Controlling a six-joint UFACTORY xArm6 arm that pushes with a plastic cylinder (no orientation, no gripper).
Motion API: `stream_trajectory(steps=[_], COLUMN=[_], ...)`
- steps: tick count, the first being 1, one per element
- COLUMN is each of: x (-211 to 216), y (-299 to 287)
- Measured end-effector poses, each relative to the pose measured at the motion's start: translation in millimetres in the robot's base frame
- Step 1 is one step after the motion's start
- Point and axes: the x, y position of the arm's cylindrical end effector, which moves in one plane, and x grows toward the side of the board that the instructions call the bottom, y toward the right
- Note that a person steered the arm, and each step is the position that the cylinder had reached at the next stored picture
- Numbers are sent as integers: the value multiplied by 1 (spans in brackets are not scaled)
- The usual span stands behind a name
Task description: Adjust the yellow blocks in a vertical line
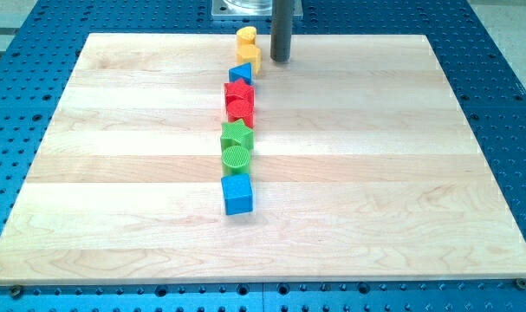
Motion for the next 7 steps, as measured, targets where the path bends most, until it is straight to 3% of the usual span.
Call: stream_trajectory(steps=[7], x=[3], y=[-8])
